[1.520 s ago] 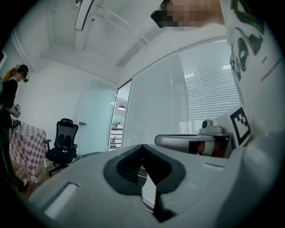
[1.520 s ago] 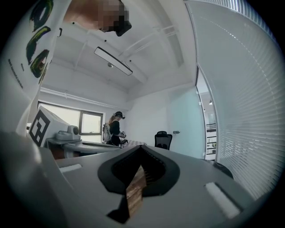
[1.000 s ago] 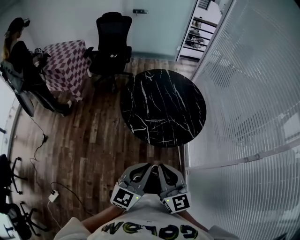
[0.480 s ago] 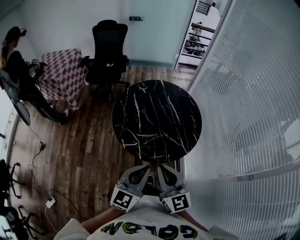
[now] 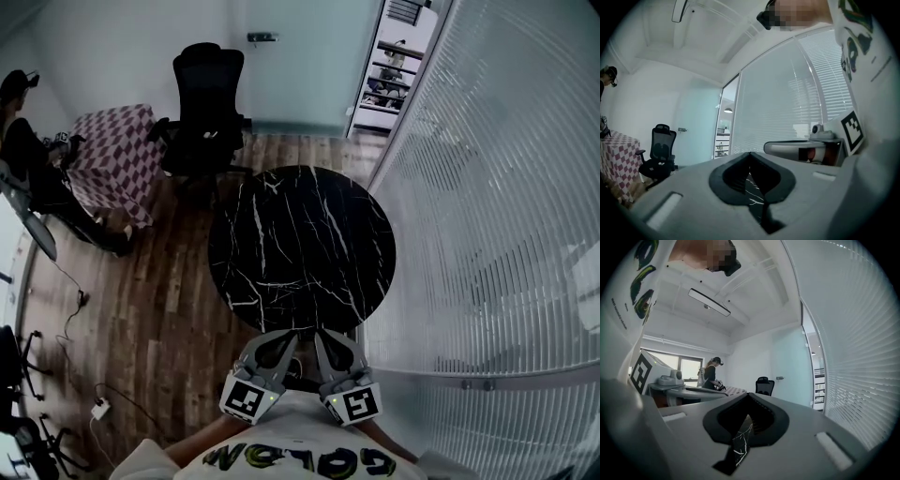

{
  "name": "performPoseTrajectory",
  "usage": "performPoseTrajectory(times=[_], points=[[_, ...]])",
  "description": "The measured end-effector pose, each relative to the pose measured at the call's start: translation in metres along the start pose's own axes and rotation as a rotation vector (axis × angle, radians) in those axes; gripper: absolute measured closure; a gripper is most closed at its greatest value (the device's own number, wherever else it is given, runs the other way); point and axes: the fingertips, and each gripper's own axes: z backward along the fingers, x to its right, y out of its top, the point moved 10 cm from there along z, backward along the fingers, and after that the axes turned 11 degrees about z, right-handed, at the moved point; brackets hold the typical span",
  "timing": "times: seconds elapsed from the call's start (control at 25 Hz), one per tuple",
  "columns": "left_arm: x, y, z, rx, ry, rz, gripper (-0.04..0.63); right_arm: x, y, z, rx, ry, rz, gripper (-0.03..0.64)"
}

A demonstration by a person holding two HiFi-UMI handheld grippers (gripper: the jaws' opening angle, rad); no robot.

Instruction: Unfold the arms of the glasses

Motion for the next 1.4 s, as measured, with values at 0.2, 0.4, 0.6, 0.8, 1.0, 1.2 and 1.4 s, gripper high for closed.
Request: performPoseTrajectory(times=[0.2,0.4,0.6,0.8,1.0,1.2,1.4], points=[[-0.004,0.005,-0.017,-0.016,-0.023,-0.01,0.591,0.013,0.001,-0.009,-0.002,-0.001,0.01,0.615],[-0.019,0.009,-0.025,-0.023,-0.029,0.0,0.591,0.017,0.001,-0.026,-0.008,-0.008,0.012,0.615],[-0.037,0.012,-0.029,-0.047,-0.023,-0.011,0.591,0.019,-0.002,-0.042,-0.009,0.004,0.041,0.615],[-0.049,0.001,-0.027,-0.081,-0.004,0.021,0.592,0.013,-0.013,-0.054,-0.06,0.017,0.017,0.615],[-0.062,-0.01,-0.021,-0.118,0.023,0.061,0.591,0.001,-0.026,-0.064,-0.122,0.052,-0.011,0.615],[-0.079,-0.027,-0.022,-0.158,0.043,0.084,0.592,-0.004,-0.038,-0.073,-0.154,0.058,-0.033,0.615],[-0.101,-0.04,-0.025,-0.194,0.064,0.056,0.592,-0.004,-0.046,-0.089,-0.176,0.084,-0.006,0.615]])
